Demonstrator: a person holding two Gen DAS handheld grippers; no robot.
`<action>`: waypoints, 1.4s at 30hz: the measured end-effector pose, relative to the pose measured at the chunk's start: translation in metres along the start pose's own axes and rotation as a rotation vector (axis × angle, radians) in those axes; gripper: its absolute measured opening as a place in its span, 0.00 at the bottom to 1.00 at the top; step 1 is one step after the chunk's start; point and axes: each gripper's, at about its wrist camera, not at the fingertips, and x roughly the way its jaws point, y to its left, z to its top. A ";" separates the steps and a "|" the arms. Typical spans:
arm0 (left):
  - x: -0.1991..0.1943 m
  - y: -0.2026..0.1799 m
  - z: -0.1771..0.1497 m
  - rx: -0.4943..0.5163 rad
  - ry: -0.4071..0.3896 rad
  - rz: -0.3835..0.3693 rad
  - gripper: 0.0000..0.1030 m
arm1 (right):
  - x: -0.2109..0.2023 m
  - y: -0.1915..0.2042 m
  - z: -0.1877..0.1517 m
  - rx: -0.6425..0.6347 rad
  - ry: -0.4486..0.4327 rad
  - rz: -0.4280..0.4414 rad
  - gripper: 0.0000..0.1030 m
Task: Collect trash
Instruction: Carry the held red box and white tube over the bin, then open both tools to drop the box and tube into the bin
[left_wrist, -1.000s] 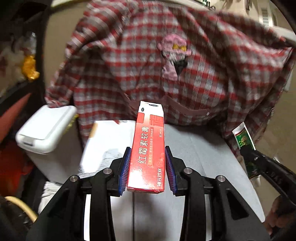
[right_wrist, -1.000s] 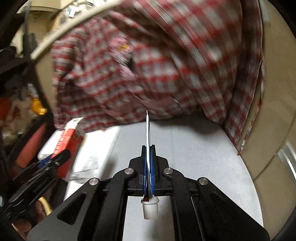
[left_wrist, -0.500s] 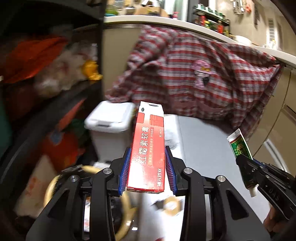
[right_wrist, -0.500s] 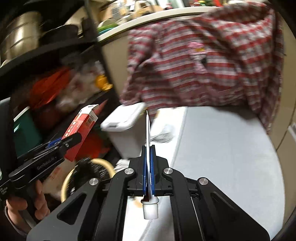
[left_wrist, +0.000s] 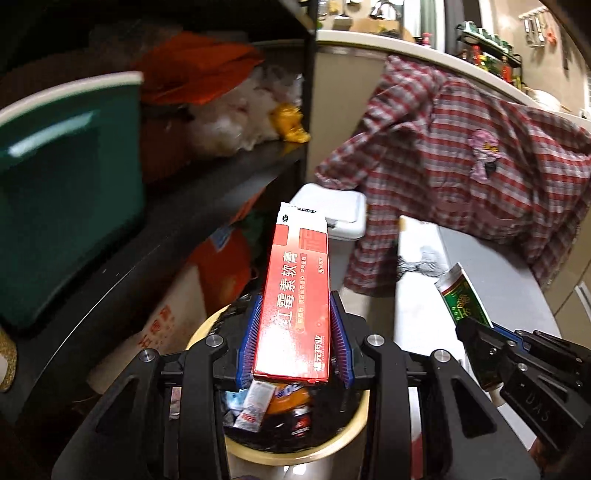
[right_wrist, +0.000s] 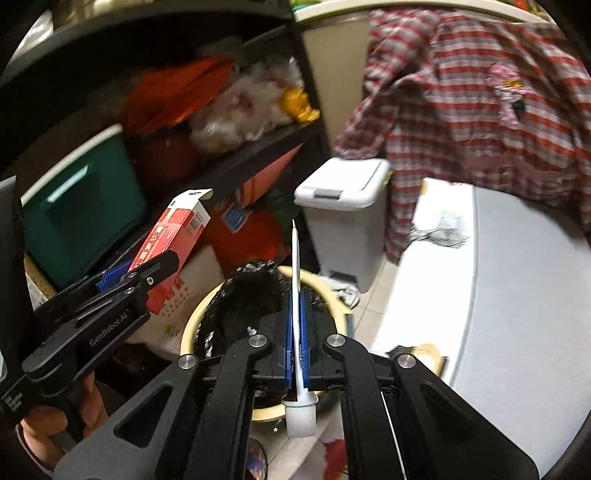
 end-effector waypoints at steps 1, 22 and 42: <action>0.002 0.003 -0.001 -0.005 0.006 0.003 0.34 | 0.008 0.005 -0.001 -0.004 0.017 0.006 0.04; 0.058 0.041 -0.012 -0.063 0.129 0.036 0.35 | 0.097 0.036 -0.006 -0.032 0.144 0.015 0.04; 0.071 0.052 -0.013 -0.058 0.159 0.191 0.81 | 0.098 0.027 0.000 0.000 0.112 -0.036 0.44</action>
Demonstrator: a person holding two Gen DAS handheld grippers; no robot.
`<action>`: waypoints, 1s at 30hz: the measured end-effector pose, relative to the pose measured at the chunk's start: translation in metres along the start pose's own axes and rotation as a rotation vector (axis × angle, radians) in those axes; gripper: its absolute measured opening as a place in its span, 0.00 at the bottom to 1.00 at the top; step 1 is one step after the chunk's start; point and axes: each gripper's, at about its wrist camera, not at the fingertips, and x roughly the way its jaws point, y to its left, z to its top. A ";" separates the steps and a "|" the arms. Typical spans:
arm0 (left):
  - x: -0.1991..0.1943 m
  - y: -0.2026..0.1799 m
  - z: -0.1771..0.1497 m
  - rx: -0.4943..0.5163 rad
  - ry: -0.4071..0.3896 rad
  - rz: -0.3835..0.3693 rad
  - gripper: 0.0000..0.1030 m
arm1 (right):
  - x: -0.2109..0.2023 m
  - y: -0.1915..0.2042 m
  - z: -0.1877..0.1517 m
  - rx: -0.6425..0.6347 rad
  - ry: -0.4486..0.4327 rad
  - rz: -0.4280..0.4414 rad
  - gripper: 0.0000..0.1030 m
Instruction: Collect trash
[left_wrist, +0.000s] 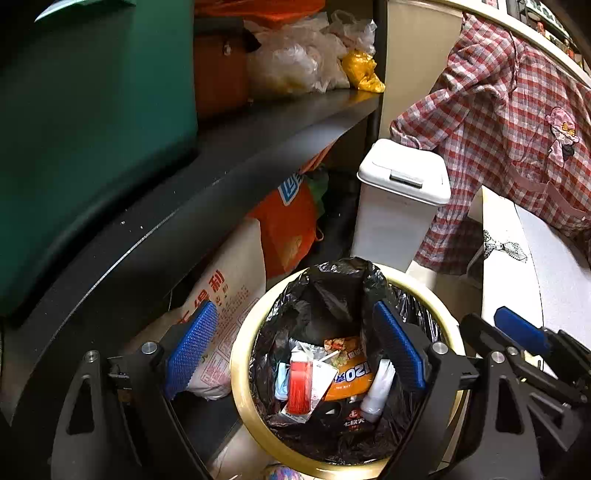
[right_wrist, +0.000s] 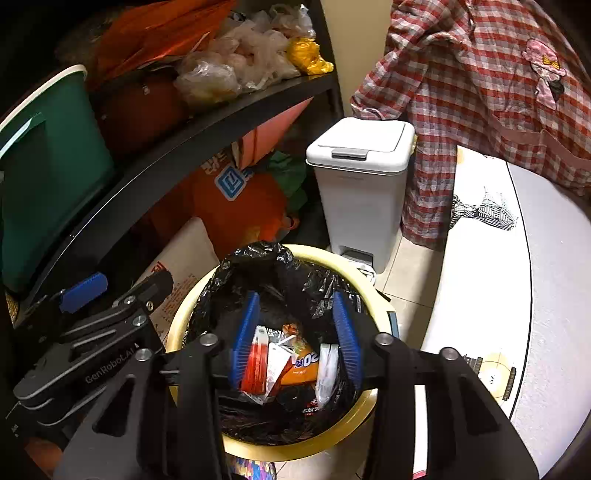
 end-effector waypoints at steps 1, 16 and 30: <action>0.000 0.000 0.000 0.003 0.002 0.000 0.81 | -0.001 -0.001 0.000 0.003 -0.001 0.000 0.45; -0.037 -0.001 0.004 -0.025 -0.104 -0.011 0.93 | -0.050 -0.011 0.003 -0.007 -0.060 0.015 0.83; -0.163 -0.123 0.009 0.137 -0.419 -0.320 0.93 | -0.224 -0.098 -0.018 0.000 -0.475 -0.380 0.95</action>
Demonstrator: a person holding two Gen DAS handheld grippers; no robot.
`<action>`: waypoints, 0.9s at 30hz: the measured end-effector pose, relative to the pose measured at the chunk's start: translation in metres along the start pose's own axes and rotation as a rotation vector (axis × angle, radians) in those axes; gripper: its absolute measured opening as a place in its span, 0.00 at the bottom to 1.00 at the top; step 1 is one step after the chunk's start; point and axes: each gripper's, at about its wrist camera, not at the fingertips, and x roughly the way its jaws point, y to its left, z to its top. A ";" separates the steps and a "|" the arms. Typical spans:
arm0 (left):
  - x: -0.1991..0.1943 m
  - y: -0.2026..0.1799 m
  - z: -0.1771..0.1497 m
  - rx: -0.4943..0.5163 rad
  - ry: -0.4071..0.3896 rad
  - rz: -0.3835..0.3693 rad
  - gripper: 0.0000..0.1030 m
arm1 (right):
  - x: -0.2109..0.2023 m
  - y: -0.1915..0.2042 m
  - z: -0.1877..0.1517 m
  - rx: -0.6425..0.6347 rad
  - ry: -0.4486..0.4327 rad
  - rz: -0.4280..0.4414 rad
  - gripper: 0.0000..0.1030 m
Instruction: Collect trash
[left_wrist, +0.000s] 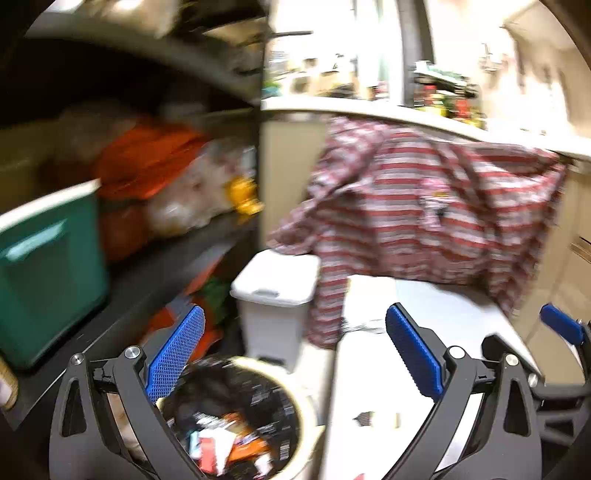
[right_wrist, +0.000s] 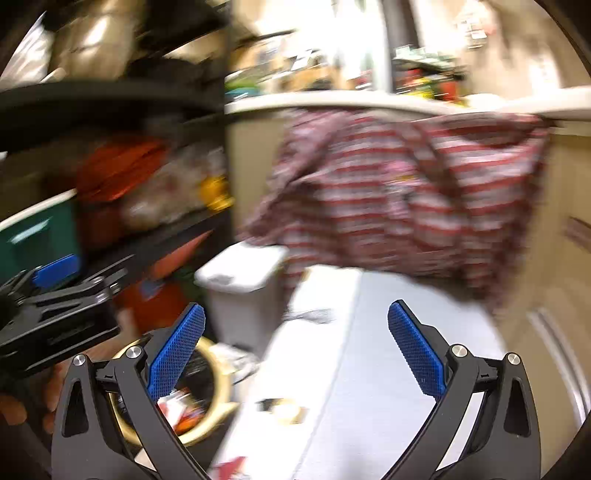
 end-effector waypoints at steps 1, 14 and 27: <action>0.001 -0.016 0.002 0.021 -0.011 -0.028 0.93 | -0.005 -0.012 0.000 0.017 -0.016 -0.041 0.95; 0.011 -0.106 -0.012 0.095 -0.088 -0.212 0.93 | -0.037 -0.105 -0.019 0.111 -0.127 -0.339 0.95; 0.018 -0.106 -0.009 0.050 -0.089 -0.236 0.93 | -0.039 -0.098 -0.024 0.062 -0.156 -0.334 0.95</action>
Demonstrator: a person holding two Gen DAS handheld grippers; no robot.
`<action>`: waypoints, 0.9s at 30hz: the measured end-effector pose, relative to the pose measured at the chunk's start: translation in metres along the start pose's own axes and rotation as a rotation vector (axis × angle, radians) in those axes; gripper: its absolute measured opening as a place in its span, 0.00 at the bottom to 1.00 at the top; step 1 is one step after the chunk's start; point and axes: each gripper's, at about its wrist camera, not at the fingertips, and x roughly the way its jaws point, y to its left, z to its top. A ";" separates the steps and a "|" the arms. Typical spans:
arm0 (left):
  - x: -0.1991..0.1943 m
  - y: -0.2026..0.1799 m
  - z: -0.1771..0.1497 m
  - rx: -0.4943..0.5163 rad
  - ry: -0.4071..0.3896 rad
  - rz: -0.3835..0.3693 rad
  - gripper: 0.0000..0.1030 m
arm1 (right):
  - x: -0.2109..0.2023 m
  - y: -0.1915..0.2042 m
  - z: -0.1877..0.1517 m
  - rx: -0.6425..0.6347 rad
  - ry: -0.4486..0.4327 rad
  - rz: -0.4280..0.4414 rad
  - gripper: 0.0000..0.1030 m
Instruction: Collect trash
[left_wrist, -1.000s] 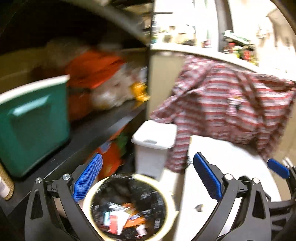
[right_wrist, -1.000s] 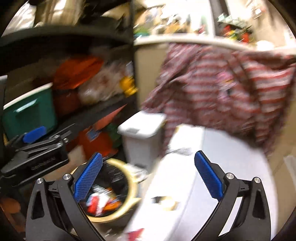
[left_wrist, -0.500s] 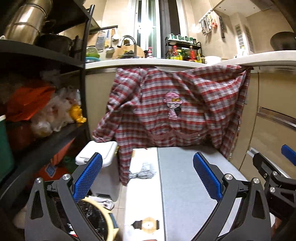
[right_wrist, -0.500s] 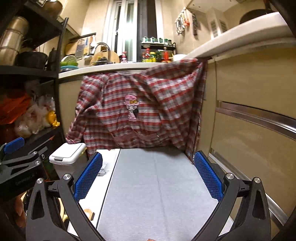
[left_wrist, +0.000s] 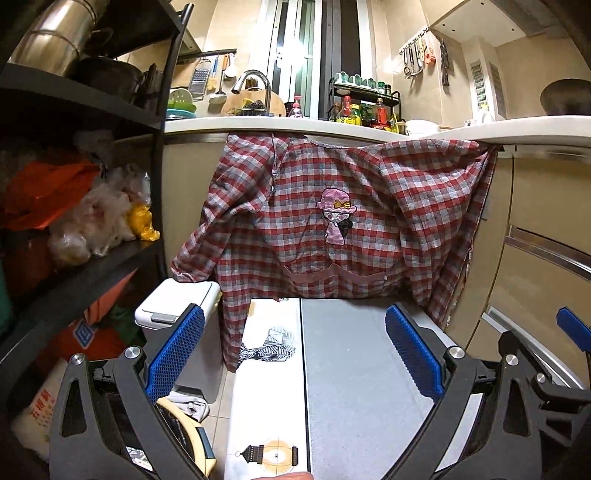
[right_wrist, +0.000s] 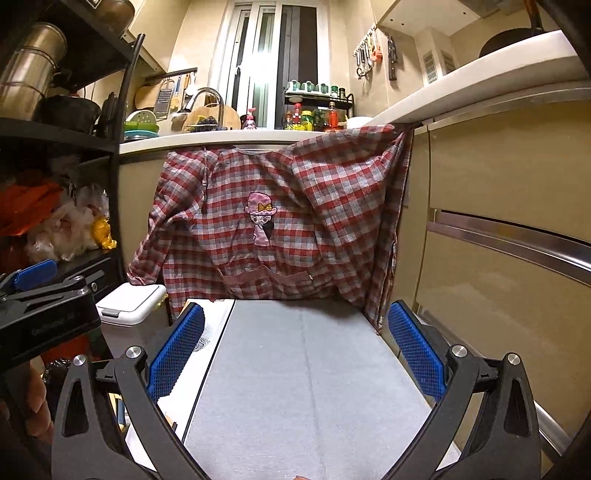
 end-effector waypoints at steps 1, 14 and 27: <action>0.000 0.000 0.000 -0.001 -0.002 -0.002 0.93 | -0.001 0.000 0.000 -0.001 -0.006 -0.001 0.95; -0.004 -0.008 0.000 0.040 -0.024 -0.009 0.93 | -0.002 -0.002 0.001 0.017 -0.025 -0.014 0.95; -0.005 -0.009 0.000 0.040 -0.024 -0.007 0.93 | -0.001 -0.004 0.001 0.021 -0.017 -0.011 0.95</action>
